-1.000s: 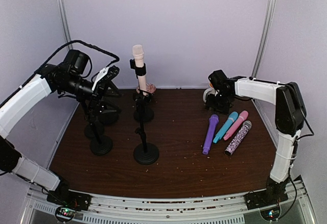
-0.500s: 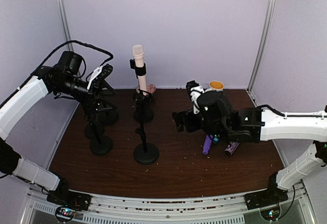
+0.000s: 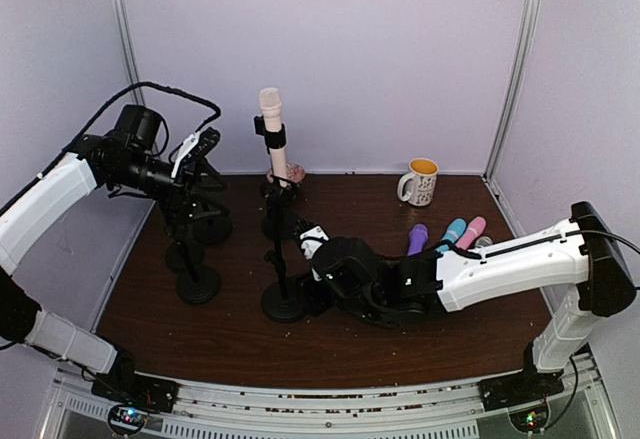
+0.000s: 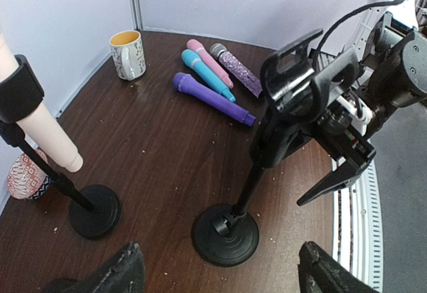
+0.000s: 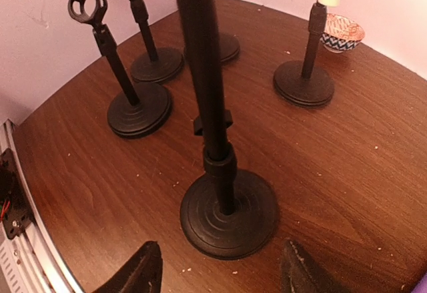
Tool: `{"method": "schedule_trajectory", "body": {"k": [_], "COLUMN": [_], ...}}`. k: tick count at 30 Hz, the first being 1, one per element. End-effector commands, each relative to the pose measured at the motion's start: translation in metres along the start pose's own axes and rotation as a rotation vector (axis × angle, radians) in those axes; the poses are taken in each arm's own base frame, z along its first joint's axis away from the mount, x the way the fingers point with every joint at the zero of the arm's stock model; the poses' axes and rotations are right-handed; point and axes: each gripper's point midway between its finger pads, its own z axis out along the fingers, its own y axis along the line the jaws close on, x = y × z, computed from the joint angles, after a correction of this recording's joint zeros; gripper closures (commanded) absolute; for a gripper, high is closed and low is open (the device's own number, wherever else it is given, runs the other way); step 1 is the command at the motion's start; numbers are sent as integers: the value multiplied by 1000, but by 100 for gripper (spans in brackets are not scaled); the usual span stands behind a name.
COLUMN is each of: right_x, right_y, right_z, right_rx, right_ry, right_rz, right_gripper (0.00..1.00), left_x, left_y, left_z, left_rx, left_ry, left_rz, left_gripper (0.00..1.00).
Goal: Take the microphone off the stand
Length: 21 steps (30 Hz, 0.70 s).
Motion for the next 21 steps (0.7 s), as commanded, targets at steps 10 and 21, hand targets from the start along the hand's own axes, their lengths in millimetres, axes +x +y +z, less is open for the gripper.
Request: {"method": "schedule_trajectory", "body": {"k": [10, 21], "right_x": [-71, -166], "right_y": [0, 3], "right_z": [-11, -83], "right_rx": [137, 104], "right_ry": [-336, -531], "right_rz": [12, 5], "right_gripper": [33, 18], "left_x": [-17, -21], "left_y": [1, 2], "left_z": [2, 5], "left_rx": [48, 71], "left_ry": [-93, -117], "left_rz": [-20, -36], "left_gripper": [19, 21]}}
